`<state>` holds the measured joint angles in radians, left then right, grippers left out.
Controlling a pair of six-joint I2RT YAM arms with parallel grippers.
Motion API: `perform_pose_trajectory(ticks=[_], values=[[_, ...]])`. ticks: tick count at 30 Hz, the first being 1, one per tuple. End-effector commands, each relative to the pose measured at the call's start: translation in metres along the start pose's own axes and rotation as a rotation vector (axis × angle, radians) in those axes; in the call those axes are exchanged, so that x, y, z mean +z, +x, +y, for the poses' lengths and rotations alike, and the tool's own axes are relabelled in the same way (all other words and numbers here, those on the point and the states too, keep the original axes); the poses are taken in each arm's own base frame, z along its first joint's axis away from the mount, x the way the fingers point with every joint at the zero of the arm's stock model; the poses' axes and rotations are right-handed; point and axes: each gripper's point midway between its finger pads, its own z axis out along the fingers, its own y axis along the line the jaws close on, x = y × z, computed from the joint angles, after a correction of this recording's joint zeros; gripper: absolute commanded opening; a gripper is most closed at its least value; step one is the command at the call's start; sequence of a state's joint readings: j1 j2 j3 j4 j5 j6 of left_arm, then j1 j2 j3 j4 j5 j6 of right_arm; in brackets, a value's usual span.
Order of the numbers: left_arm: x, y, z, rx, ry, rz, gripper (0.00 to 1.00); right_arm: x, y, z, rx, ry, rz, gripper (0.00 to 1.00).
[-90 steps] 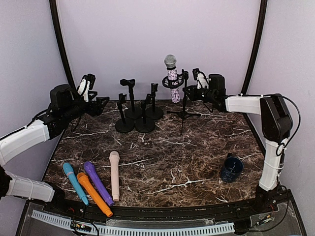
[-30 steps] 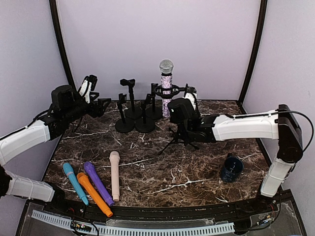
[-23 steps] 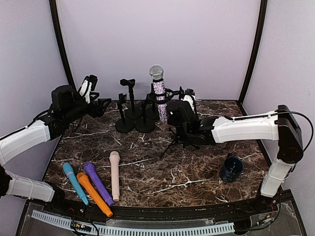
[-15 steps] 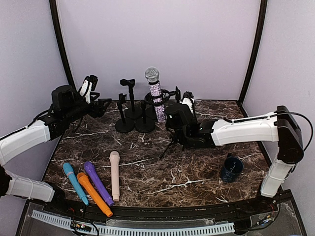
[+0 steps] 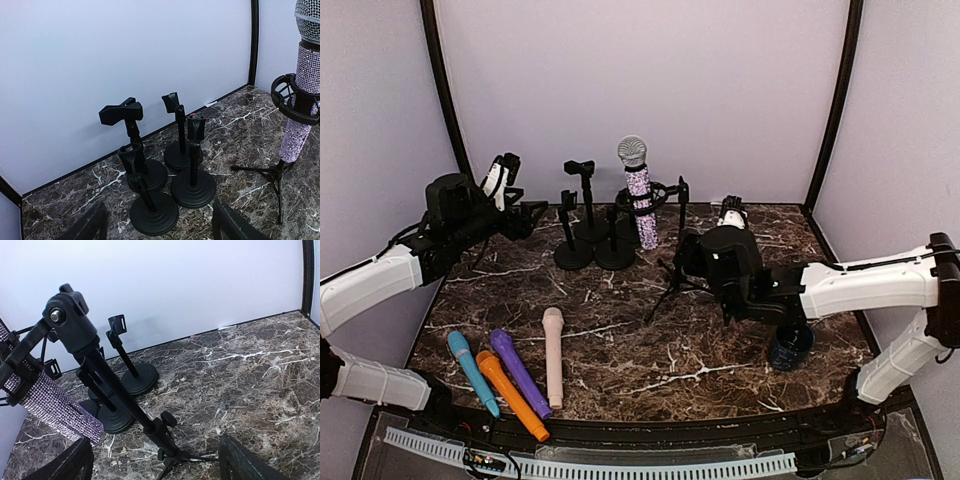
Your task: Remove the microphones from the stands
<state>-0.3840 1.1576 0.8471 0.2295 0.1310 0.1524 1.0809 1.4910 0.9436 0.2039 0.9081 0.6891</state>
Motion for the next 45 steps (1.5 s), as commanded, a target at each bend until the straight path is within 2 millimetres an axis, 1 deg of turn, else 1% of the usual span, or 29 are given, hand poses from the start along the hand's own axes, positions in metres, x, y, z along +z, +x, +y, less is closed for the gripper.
perform_pose_trajectory(ticks=[1,2,3,5,9,11,15,21,25,27,30,32,35,38,40,45], values=[[-0.001,0.002,-0.002,0.021,-0.002,-0.002,0.73,-0.016,-0.009,-0.012,0.030,-0.062,-0.030,0.89],[-0.001,0.001,-0.002,0.021,0.000,-0.003,0.73,-0.017,-0.010,-0.014,0.042,-0.095,-0.025,0.89],[-0.001,0.001,-0.003,0.021,0.002,-0.003,0.73,-0.016,-0.011,-0.019,0.060,-0.113,-0.018,0.89],[-0.001,0.000,-0.004,0.019,0.007,-0.005,0.73,-0.011,-0.013,-0.025,0.100,-0.188,0.012,0.89],[-0.001,-0.001,-0.008,0.021,0.017,-0.007,0.73,0.011,-0.019,-0.032,0.159,-0.316,0.111,0.87],[-0.001,-0.002,-0.010,0.026,0.023,-0.009,0.73,0.024,-0.026,-0.036,0.174,-0.353,0.158,0.87],[-0.003,-0.004,-0.014,0.041,0.031,-0.016,0.73,0.044,-0.029,-0.032,0.225,-0.450,0.291,0.84],[-0.004,-0.006,-0.019,0.065,0.037,-0.019,0.73,0.074,-0.014,-0.025,0.276,-0.531,0.445,0.77],[-0.004,-0.006,-0.023,0.082,0.041,-0.015,0.73,0.082,-0.011,-0.015,0.275,-0.592,0.467,0.70],[-0.003,-0.005,-0.024,0.092,0.039,-0.011,0.73,0.083,-0.013,-0.019,0.273,-0.602,0.452,0.67],[-0.004,-0.005,-0.026,0.099,0.036,-0.011,0.73,0.075,-0.020,-0.029,0.234,-0.661,0.387,0.67],[-0.004,-0.005,-0.026,0.103,0.036,-0.012,0.74,0.062,-0.023,-0.031,0.162,-0.759,0.342,0.66],[-0.004,-0.005,-0.026,0.105,0.035,-0.012,0.74,0.036,-0.019,-0.025,0.047,-0.956,0.326,0.67],[-0.004,-0.005,-0.026,0.108,0.034,-0.010,0.74,0.020,-0.017,-0.013,-0.028,-1.119,0.356,0.63],[-0.004,-0.004,-0.026,0.109,0.033,-0.010,0.74,0.020,-0.021,-0.007,-0.063,-1.160,0.352,0.62],[-0.003,-0.003,-0.026,0.112,0.034,-0.008,0.74,0.034,-0.035,-0.002,-0.180,-1.135,0.302,0.61]])
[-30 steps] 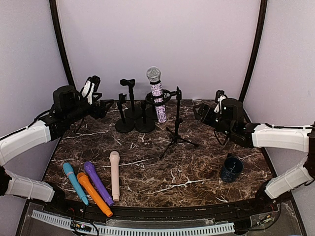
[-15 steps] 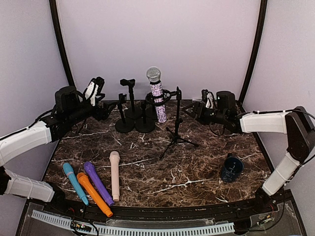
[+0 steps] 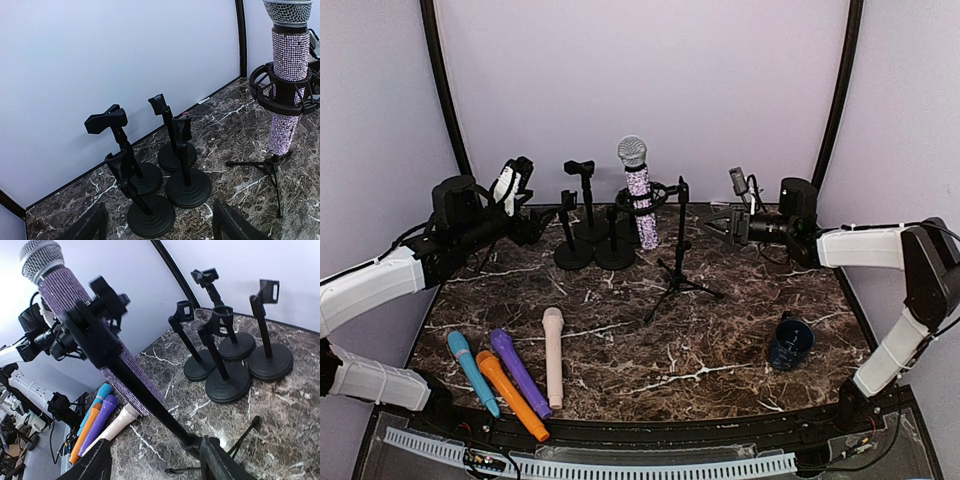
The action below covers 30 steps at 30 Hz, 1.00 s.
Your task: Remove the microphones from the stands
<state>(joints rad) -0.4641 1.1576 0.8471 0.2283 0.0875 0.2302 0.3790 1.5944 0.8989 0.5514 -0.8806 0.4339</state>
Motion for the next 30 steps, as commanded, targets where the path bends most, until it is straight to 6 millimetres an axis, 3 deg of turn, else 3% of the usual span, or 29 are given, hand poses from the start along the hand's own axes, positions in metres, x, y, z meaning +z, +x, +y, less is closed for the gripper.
perform_pose_trajectory(ticks=[1,9,13,24,30], values=[[-0.005,0.000,-0.002,0.022,-0.001,-0.002,0.74,0.005,-0.023,0.011,-0.189,-0.049,0.006,0.61],[-0.003,0.003,-0.002,0.027,0.000,0.004,0.74,0.024,-0.033,0.000,-0.243,-0.072,0.036,0.62],[-0.002,0.005,-0.002,0.028,0.001,0.009,0.74,0.038,-0.027,0.004,-0.259,-0.098,0.090,0.60],[-0.001,0.006,-0.003,0.029,0.005,0.011,0.74,0.051,-0.017,0.011,-0.232,-0.161,0.091,0.51],[-0.001,0.006,-0.003,0.029,0.008,0.012,0.75,0.054,-0.019,0.019,-0.222,-0.182,0.073,0.35]])
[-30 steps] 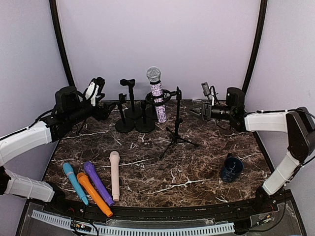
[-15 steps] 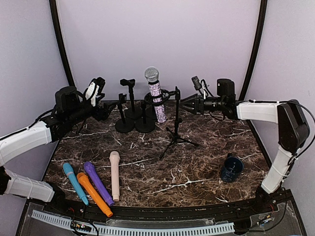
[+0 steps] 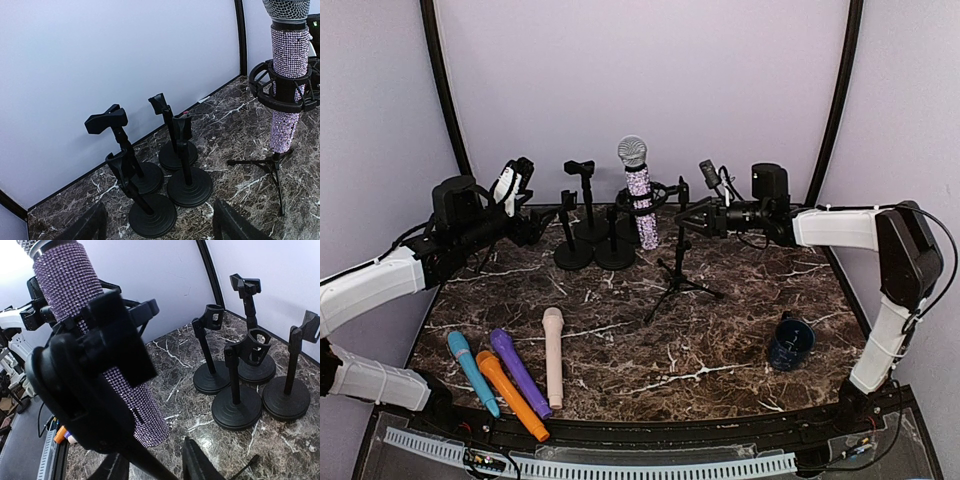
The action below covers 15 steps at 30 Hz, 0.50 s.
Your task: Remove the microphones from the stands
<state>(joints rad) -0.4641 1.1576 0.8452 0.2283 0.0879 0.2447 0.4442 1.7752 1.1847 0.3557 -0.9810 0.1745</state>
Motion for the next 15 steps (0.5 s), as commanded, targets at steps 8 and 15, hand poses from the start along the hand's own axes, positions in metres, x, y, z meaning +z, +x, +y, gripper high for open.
perform_pose_trajectory(ticks=[8,15], values=[[0.000,0.006,-0.004,0.016,0.010,0.012,0.74,0.005,-0.013,0.021,-0.061,0.014,-0.057,0.17],[0.000,0.007,-0.004,0.018,0.010,0.013,0.75,0.001,-0.012,0.030,-0.133,0.190,-0.107,0.09]])
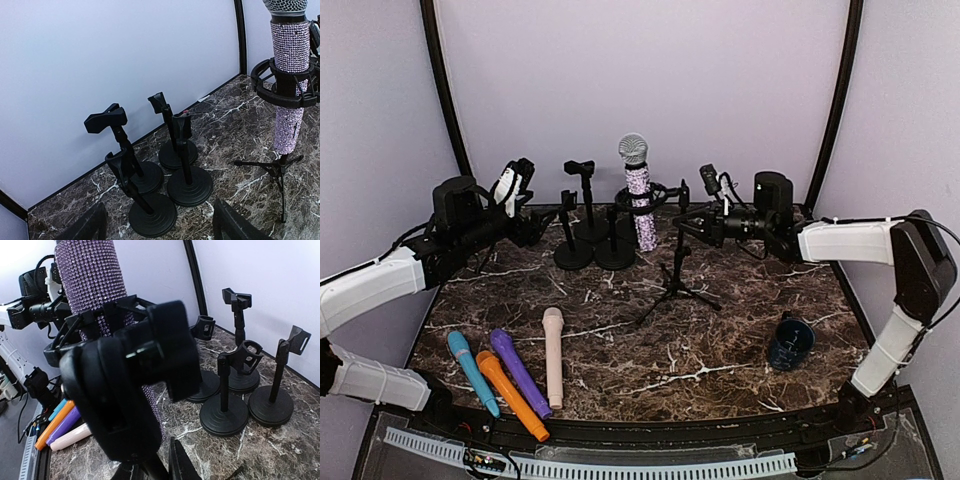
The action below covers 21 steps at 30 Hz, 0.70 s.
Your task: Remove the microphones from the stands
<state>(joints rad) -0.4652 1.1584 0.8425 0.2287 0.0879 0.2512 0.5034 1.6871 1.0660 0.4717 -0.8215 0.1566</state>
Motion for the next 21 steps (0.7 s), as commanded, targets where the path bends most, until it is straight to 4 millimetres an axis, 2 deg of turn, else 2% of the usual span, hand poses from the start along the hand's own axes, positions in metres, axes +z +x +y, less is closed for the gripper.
perform_pose_trajectory(ticks=[1,4,6,10,14,21], values=[[0.000,0.006,-0.004,0.011,0.008,0.012,0.75,-0.005,-0.012,0.016,-0.057,0.132,-0.063,0.07],[0.001,0.007,-0.004,0.012,0.008,0.014,0.75,-0.009,-0.012,0.020,-0.108,0.257,-0.092,0.00],[0.001,0.007,-0.005,0.011,0.011,0.014,0.75,-0.014,-0.010,0.020,-0.110,0.344,-0.125,0.00],[0.001,0.008,-0.006,0.013,0.016,0.015,0.75,-0.020,-0.015,0.030,-0.121,0.501,-0.215,0.00],[0.002,0.009,-0.007,0.013,0.020,0.017,0.75,-0.031,-0.023,0.030,-0.089,0.677,-0.326,0.00],[0.003,0.010,-0.010,0.016,0.025,0.018,0.75,-0.023,-0.024,0.030,-0.027,0.863,-0.414,0.00]])
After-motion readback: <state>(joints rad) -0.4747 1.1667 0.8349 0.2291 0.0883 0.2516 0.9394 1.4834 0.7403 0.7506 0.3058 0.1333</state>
